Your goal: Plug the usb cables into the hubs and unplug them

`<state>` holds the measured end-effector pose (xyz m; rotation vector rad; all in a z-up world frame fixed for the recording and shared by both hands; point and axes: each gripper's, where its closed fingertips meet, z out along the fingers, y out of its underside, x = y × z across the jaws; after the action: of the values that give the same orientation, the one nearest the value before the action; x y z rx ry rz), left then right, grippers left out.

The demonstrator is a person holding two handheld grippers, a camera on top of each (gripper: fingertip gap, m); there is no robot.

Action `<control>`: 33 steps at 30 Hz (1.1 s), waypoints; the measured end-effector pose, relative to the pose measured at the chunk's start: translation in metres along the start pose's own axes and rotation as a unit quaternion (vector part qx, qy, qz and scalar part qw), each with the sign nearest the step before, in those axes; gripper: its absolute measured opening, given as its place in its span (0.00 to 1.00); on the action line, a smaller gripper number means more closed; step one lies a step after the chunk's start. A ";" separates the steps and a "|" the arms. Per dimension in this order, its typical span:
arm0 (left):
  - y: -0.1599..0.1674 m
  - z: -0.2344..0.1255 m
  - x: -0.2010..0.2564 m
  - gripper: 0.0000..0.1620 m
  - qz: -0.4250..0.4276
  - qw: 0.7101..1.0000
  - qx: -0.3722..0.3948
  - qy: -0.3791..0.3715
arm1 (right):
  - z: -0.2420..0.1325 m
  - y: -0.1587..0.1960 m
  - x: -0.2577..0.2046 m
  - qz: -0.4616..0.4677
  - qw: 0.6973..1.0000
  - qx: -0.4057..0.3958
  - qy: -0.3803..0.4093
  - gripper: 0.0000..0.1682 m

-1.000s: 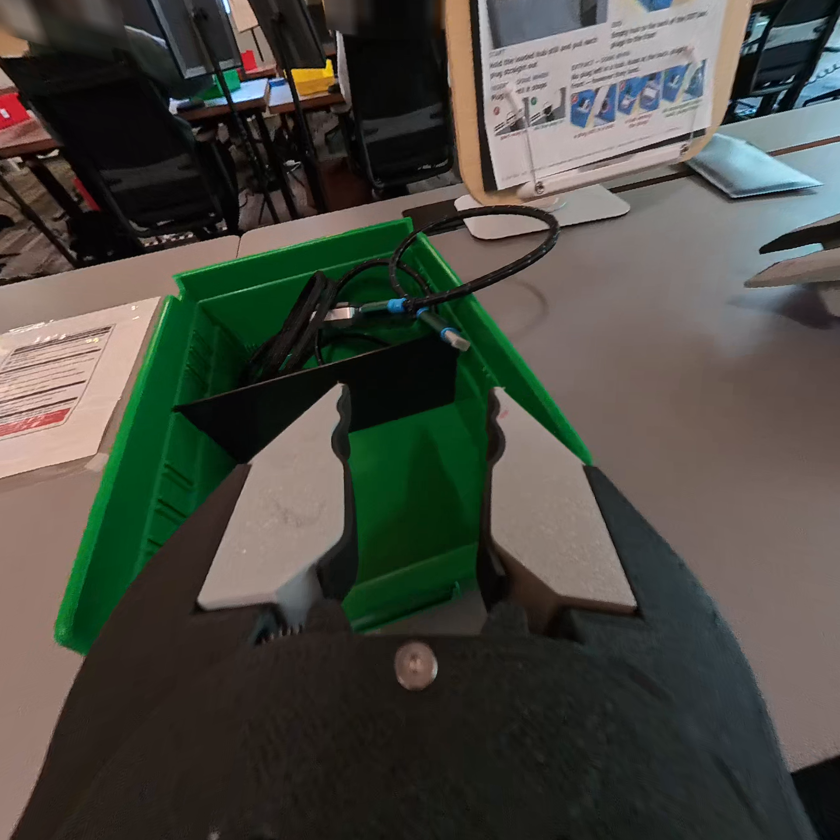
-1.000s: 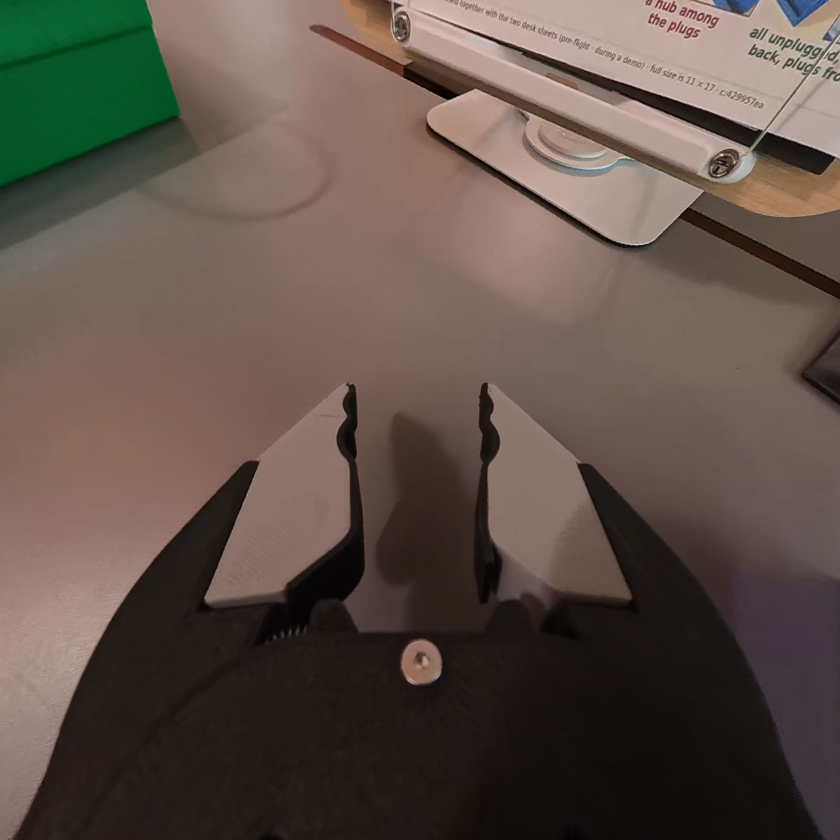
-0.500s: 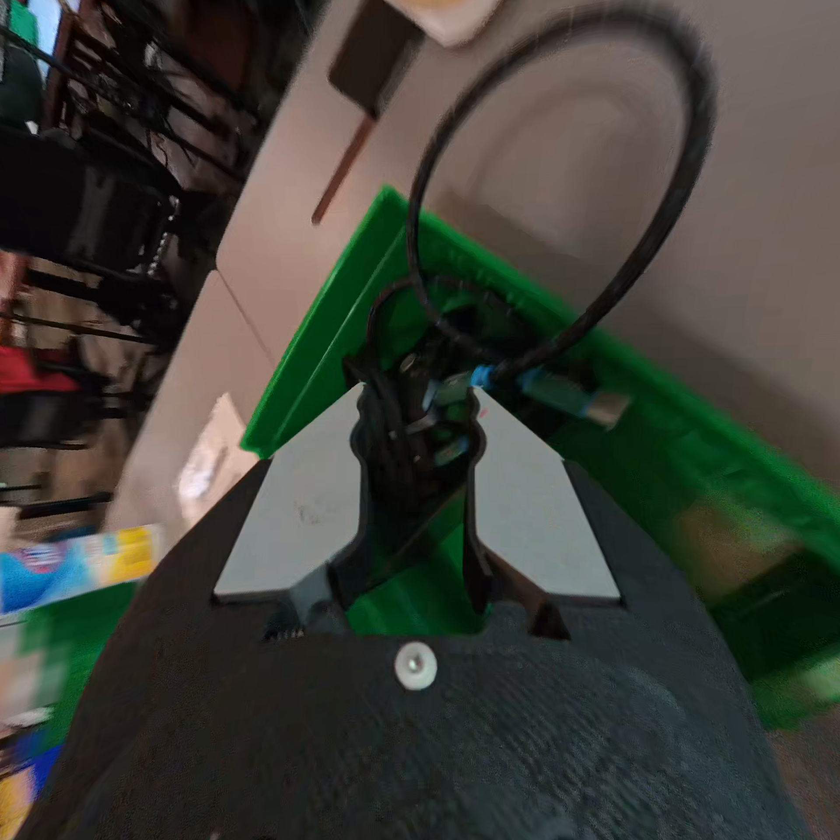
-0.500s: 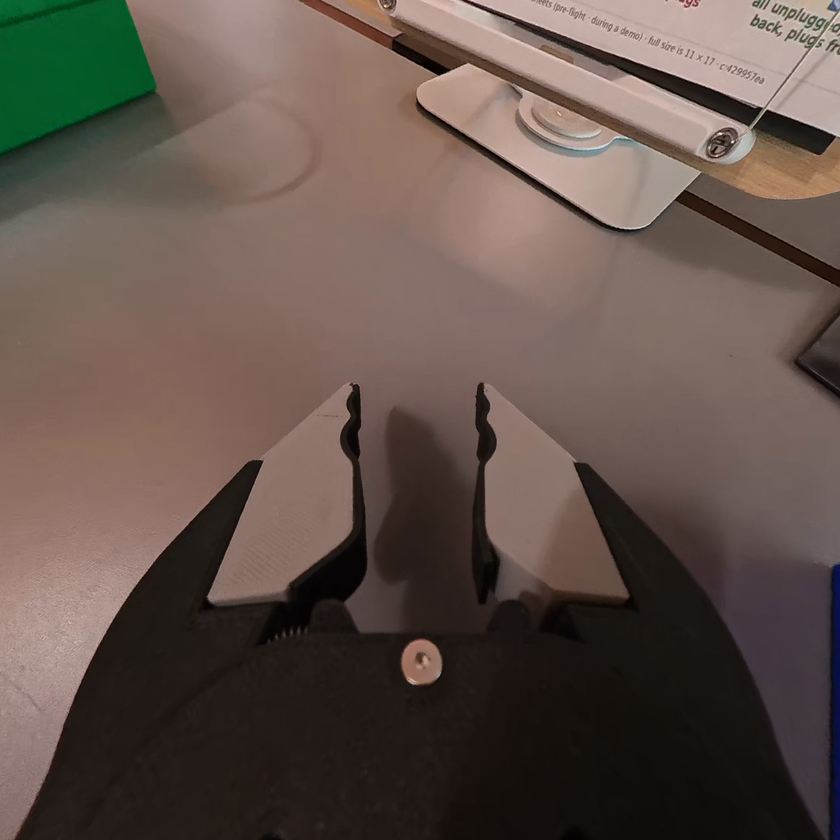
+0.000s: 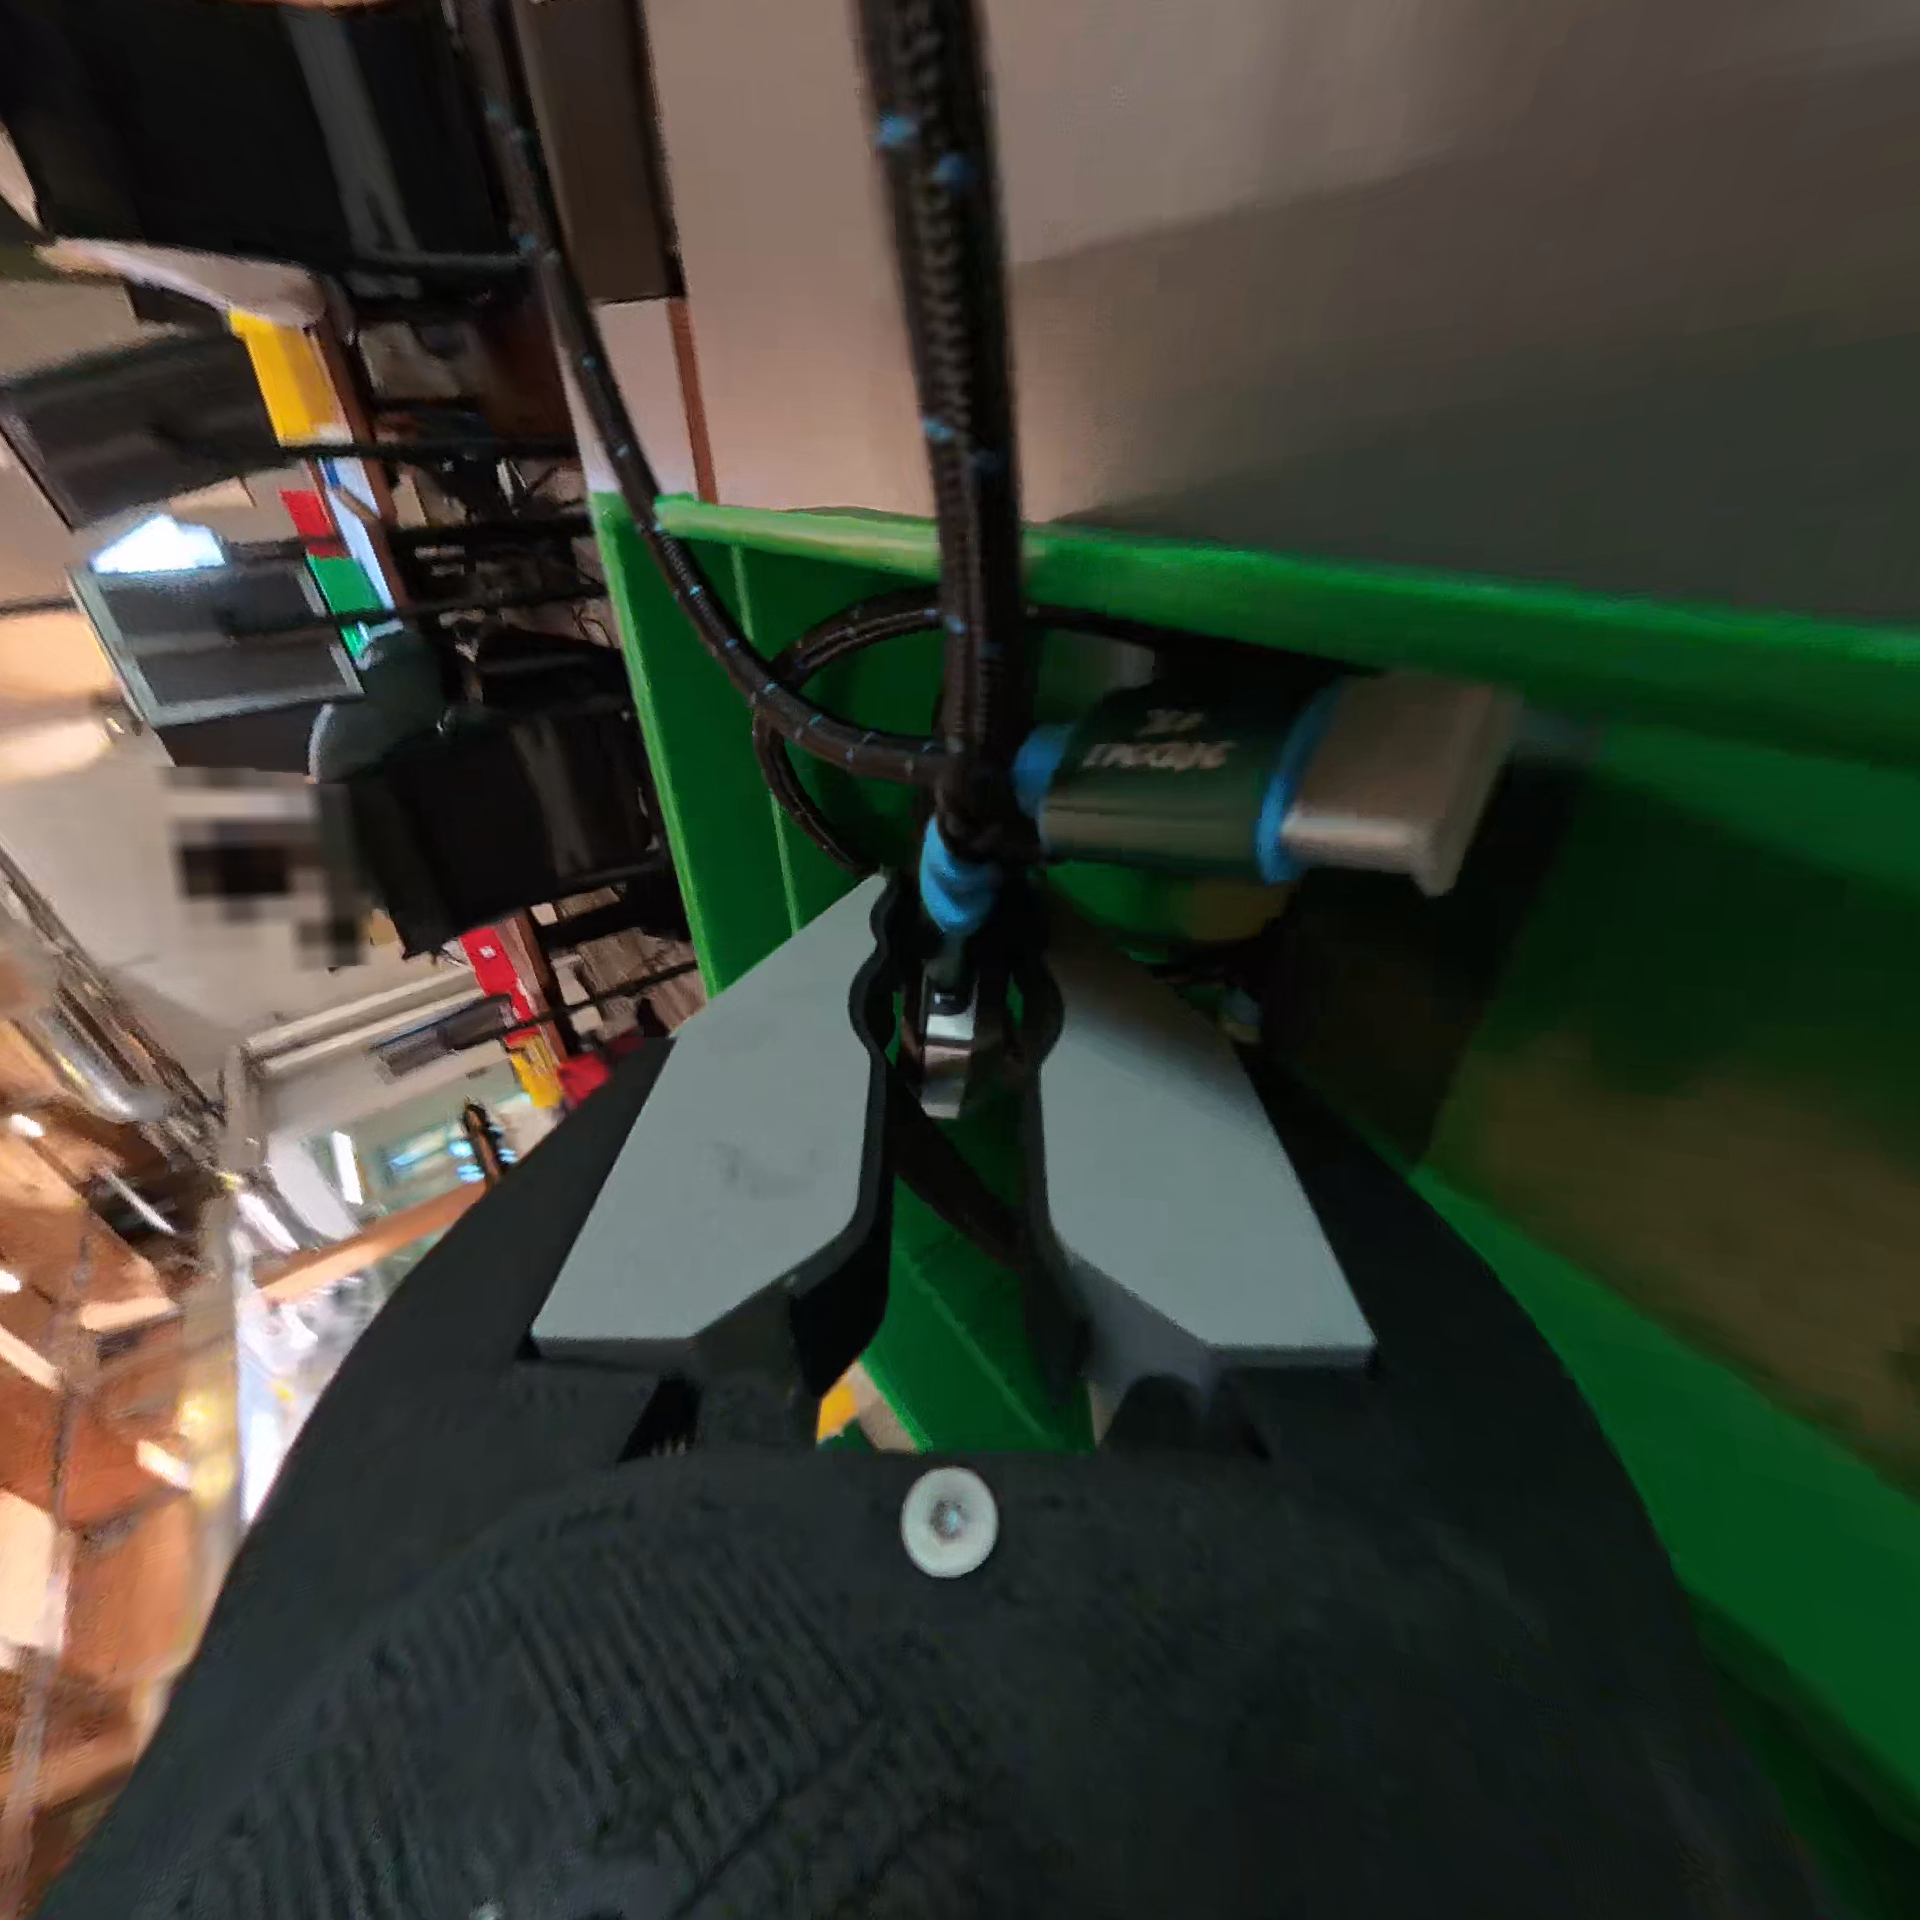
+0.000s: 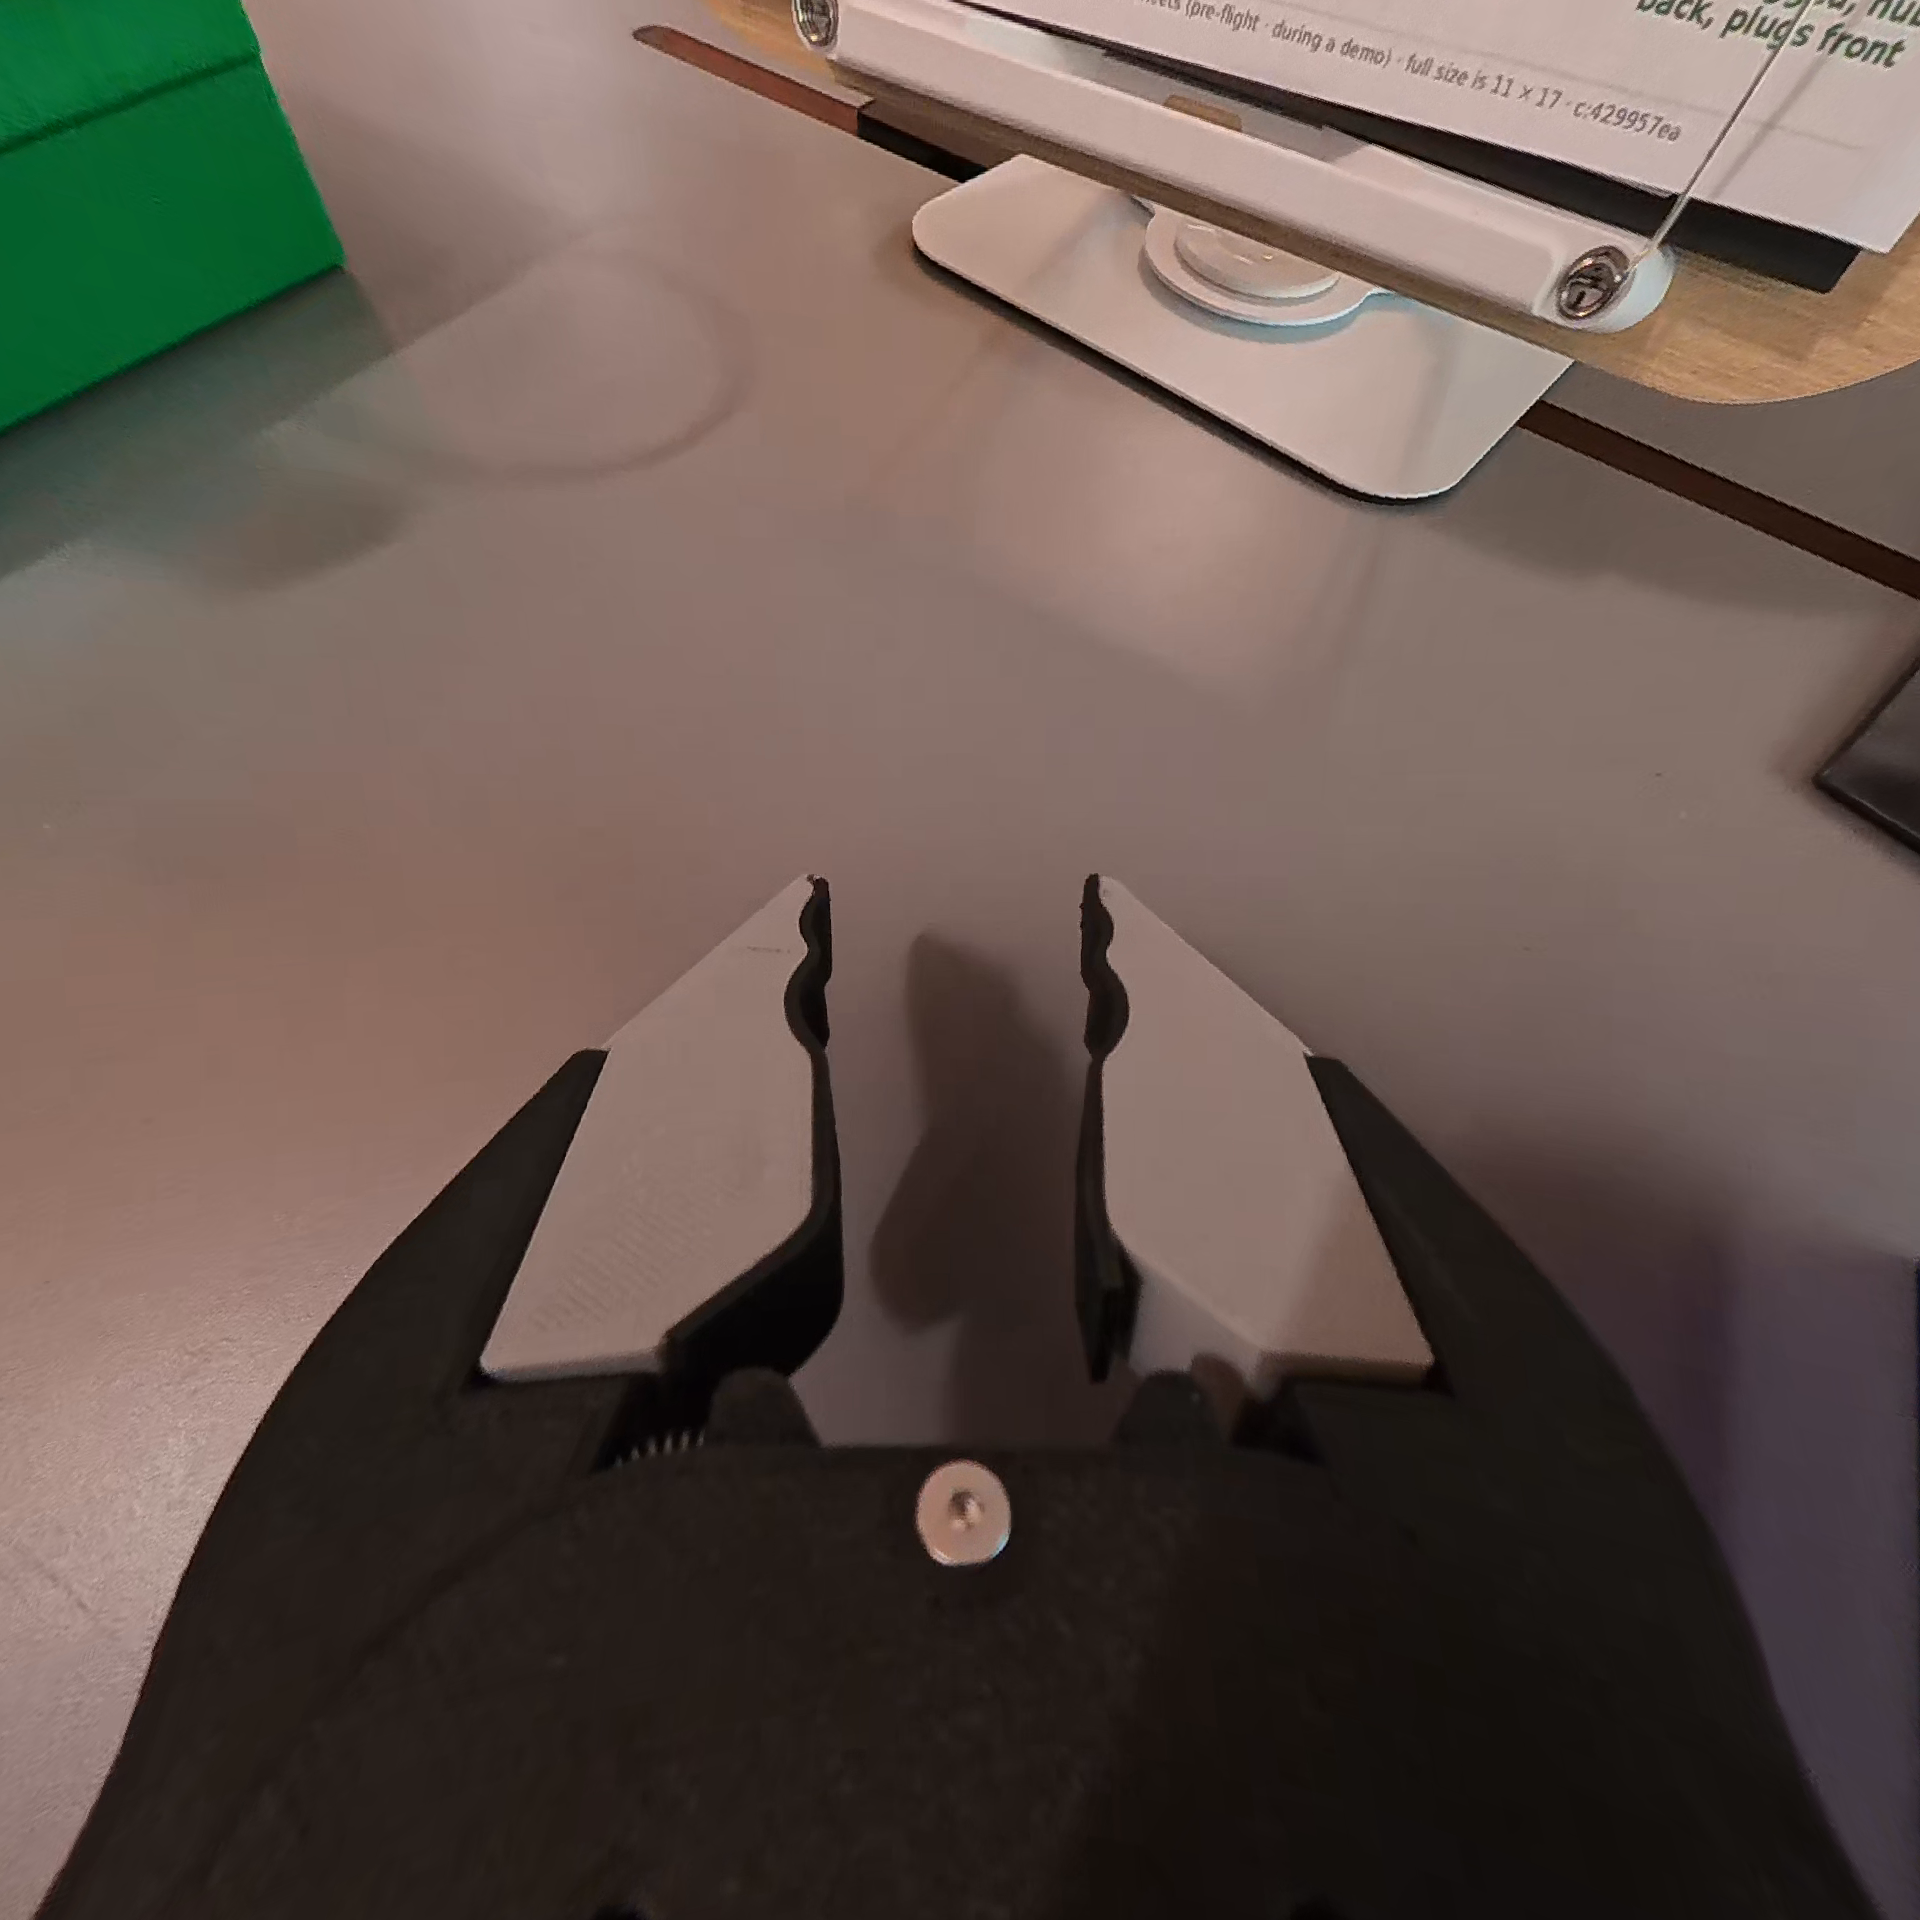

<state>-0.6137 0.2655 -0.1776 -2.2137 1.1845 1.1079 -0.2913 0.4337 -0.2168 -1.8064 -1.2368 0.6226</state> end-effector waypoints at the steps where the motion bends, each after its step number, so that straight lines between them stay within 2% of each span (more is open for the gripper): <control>1: 0.000 -0.003 -0.003 0.11 -0.029 1.000 0.010 -0.004 | 0.000 0.001 -0.001 -0.001 1.000 -0.002 -0.002 0.27; 4: 0.007 -0.021 -0.032 0.12 -0.150 0.987 0.053 -0.036 | 0.001 0.001 -0.003 -0.013 1.000 -0.004 0.001 0.27; 9: 0.033 -0.052 -0.077 0.11 -0.357 0.929 0.093 -0.030 | 0.001 0.002 -0.007 -0.026 1.000 -0.009 0.001 0.26; 13: 0.047 -0.069 -0.098 0.11 -0.491 0.862 0.124 -0.002 | 0.001 0.002 -0.008 -0.030 0.999 -0.010 0.000 0.26; 16: 0.036 -0.072 -0.087 0.14 -0.590 0.783 0.165 0.108 | 0.001 0.003 -0.009 -0.032 0.999 -0.011 0.000 0.26; 17: 0.035 -0.072 -0.085 0.13 -0.600 0.774 0.168 0.118 | 0.001 0.003 -0.009 -0.033 0.999 -0.011 0.000 0.26; 20: 0.044 -0.067 -0.081 0.13 -0.593 0.787 0.140 0.097 | 0.001 0.003 -0.010 -0.037 0.999 -0.013 0.001 0.25; 24: 0.044 -0.065 -0.078 0.14 -0.592 0.787 0.143 0.099 | 0.001 0.004 -0.010 -0.041 0.999 -0.016 0.002 0.25; 26: 0.043 -0.065 -0.074 0.14 -0.572 0.804 0.125 0.102 | 0.001 0.004 -0.010 -0.040 0.999 -0.015 0.001 0.25; 29: 0.040 -0.077 -0.091 0.08 -0.531 0.835 0.134 0.056 | 0.001 0.004 -0.011 -0.041 0.999 -0.016 0.000 0.24; 30: 0.040 -0.086 -0.103 0.00 -0.528 0.836 0.148 0.027 | 0.001 0.004 -0.011 -0.042 0.999 -0.016 0.000 0.24; 31: 0.036 -0.097 -0.115 0.00 -0.526 0.833 0.174 0.011 | 0.001 0.004 -0.011 -0.044 0.999 -0.016 0.001 0.24; 33: 0.027 -0.108 -0.124 0.00 -0.526 0.828 0.194 0.033 | 0.001 0.004 -0.011 -0.046 0.999 -0.017 0.002 0.24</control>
<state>-0.6271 0.2436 -0.0128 -2.0493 0.0429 0.2792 -0.2941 0.4231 -0.2216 -1.7664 -1.3274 0.5482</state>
